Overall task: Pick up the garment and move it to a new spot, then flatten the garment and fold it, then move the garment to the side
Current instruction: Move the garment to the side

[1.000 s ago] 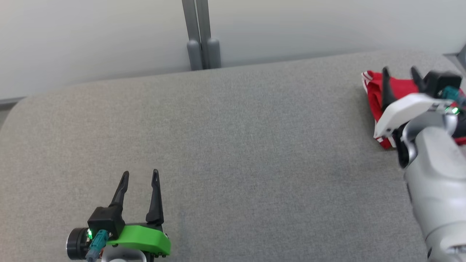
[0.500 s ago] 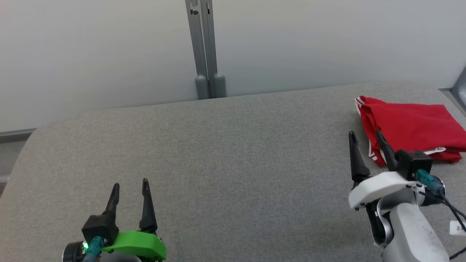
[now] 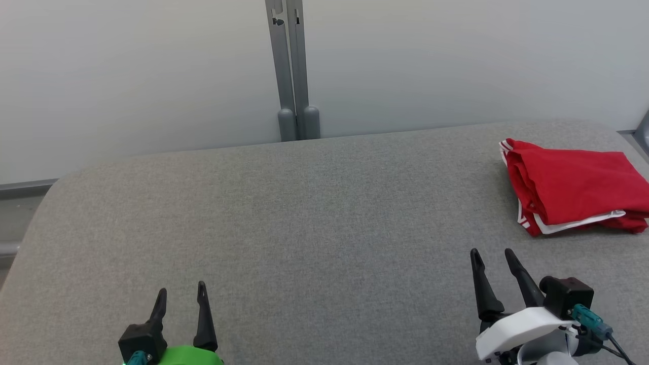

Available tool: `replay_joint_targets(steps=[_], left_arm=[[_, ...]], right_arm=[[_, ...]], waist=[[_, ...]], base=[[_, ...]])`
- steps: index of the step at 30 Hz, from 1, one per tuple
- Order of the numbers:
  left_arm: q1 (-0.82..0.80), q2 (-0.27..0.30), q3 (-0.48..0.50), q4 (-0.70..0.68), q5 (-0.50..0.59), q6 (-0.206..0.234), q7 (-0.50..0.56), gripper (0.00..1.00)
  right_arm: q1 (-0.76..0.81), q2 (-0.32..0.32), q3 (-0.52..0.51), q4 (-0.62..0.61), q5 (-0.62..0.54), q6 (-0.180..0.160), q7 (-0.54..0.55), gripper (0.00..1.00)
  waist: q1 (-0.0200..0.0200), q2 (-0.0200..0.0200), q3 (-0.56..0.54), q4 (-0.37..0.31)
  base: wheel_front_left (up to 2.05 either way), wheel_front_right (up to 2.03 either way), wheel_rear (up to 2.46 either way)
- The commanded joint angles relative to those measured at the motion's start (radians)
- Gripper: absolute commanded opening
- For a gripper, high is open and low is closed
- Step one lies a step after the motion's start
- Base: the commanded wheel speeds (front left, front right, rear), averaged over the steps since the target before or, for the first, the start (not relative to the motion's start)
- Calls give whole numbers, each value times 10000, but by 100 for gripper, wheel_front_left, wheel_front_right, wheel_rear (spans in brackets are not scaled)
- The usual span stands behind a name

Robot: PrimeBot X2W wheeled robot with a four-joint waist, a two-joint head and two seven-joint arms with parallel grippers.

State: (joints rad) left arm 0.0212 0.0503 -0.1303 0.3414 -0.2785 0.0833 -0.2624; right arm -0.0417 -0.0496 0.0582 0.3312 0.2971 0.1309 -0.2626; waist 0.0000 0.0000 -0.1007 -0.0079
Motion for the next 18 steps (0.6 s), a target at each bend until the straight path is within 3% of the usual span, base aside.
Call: replay_joint_targets(steps=[1, 18], left_arm=[[106, 23, 36, 80, 109, -33, -30, 100], [69, 18, 85, 226, 101, -170, -28, 100]], right_arm=[[150, -28, 40, -85, 49, -4, -26, 100], [241, -22, 264, 9, 154, -4, -26, 100]], waist=[[0, 0, -3, 1], [0, 0, -30, 64]], base=[[0, 0, 0], [0, 0, 0]])
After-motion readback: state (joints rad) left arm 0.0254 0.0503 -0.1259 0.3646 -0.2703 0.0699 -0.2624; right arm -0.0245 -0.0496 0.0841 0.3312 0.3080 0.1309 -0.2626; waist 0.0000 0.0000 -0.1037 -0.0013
